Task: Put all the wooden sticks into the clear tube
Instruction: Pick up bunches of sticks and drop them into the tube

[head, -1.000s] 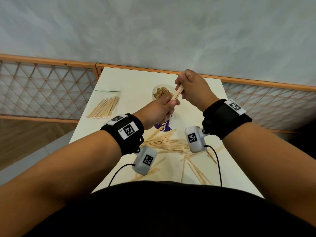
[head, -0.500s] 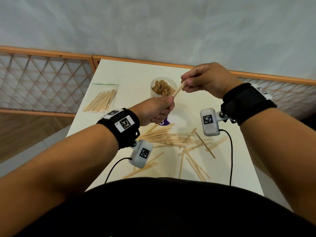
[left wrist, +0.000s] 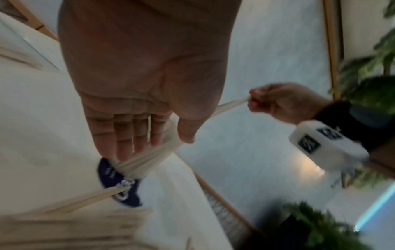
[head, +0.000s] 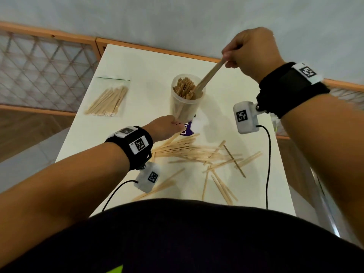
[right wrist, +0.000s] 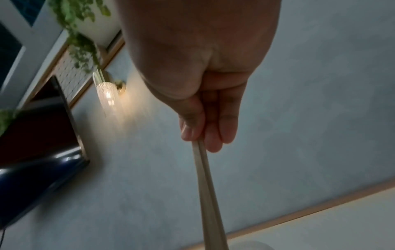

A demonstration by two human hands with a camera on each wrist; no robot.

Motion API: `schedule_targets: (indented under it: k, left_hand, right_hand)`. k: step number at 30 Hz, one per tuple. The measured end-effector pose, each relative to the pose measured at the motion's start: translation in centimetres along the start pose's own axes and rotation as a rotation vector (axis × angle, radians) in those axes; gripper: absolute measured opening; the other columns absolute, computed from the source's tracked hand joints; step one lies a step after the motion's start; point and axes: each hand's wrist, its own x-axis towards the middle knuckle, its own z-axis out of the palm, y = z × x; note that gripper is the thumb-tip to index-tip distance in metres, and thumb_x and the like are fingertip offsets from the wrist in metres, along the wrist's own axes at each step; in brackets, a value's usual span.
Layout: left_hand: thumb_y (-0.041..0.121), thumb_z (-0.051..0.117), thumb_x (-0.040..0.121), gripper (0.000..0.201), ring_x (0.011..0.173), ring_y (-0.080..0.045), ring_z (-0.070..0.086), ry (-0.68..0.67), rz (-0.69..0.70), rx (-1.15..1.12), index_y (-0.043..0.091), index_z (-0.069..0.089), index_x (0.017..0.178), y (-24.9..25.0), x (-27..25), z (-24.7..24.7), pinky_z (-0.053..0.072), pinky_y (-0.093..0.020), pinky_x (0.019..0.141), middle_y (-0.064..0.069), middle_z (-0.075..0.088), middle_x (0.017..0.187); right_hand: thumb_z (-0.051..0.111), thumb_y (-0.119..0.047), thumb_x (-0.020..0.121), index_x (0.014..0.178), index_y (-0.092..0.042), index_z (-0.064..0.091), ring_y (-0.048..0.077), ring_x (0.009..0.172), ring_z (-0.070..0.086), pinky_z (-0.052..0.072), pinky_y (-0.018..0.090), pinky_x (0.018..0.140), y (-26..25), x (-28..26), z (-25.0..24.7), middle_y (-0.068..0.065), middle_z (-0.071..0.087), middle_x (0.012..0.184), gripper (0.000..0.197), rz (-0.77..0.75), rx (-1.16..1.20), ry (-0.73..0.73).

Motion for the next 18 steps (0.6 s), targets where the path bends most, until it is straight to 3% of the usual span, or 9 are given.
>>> schedule_targets:
  k: [2, 4, 7, 9, 13, 18]
  left_hand:
    - [0.048, 0.055, 0.091, 0.051, 0.118, -0.022, 0.05, 0.006, -0.023, 0.227, 0.016, 0.05, 0.13, -1.5, 0.4, 0.7, 0.039, -0.033, 0.099, -0.003, 0.05, 0.129]
    - [0.051, 0.059, 0.088, 0.068, 0.131, -0.023, 0.041, 0.01, -0.027, 0.361, 0.017, 0.038, 0.143, -3.0, 1.0, 1.5, 0.034, -0.034, 0.107, -0.005, 0.035, 0.147]
    - [0.048, 0.064, 0.084, 0.065, 0.123, -0.029, 0.047, 0.043, -0.001, 0.548, 0.014, 0.045, 0.136, -5.0, 1.8, 2.6, 0.041, -0.037, 0.101, -0.009, 0.042, 0.136]
    - [0.046, 0.068, 0.08, 0.06, 0.113, -0.031, 0.051, 0.064, 0.01, 0.65, 0.011, 0.05, 0.125, -6.0, 2.1, 3.2, 0.046, -0.04, 0.091, -0.01, 0.046, 0.124]
    - [0.045, 0.072, 0.076, 0.061, 0.106, -0.029, 0.049, 0.095, 0.024, 0.775, 0.008, 0.051, 0.12, -6.7, 2.1, 4.1, 0.046, -0.039, 0.084, -0.01, 0.047, 0.119]
    - [0.026, 0.064, 0.085, 0.035, 0.104, -0.03, 0.052, 0.135, 0.029, 0.694, 0.009, 0.058, 0.115, -6.9, 2.8, 4.7, 0.047, -0.04, 0.083, -0.011, 0.052, 0.113]
  right_hand:
    - [0.064, -0.005, 0.085, 0.09, -0.005, 0.073, 0.007, 0.061, 0.065, 0.054, 0.019, 0.062, 0.2, 1.0, 1.4, 0.006, 0.067, 0.079, 0.01, -0.057, -0.145, -0.019]
    - [0.06, -0.006, 0.086, 0.093, -0.007, 0.074, 0.012, 0.077, 0.068, 0.054, 0.026, 0.075, 0.8, 1.7, 3.4, 0.007, 0.071, 0.091, 0.015, -0.117, -0.32, -0.088]
    - [0.058, -0.007, 0.086, 0.097, -0.011, 0.074, 0.024, 0.1, 0.063, 0.05, 0.04, 0.088, 1.9, 2.0, 6.4, 0.006, 0.071, 0.105, 0.02, -0.154, -0.491, -0.187]
    - [0.055, -0.006, 0.085, 0.099, -0.012, 0.074, 0.028, 0.103, 0.062, 0.049, 0.041, 0.089, 2.6, 2.1, 8.2, 0.008, 0.071, 0.105, 0.025, -0.167, -0.562, -0.259]
    - [0.054, -0.014, 0.088, 0.098, -0.015, 0.075, 0.033, 0.102, 0.058, 0.043, 0.04, 0.09, 4.2, 1.8, 11.2, 0.01, 0.071, 0.1, 0.023, -0.221, -0.711, -0.313]
    - [0.053, -0.024, 0.093, 0.102, -0.025, 0.073, 0.031, 0.109, 0.049, 0.034, 0.041, 0.089, 5.7, 1.9, 12.8, 0.007, 0.068, 0.104, 0.023, -0.197, -0.772, -0.367]
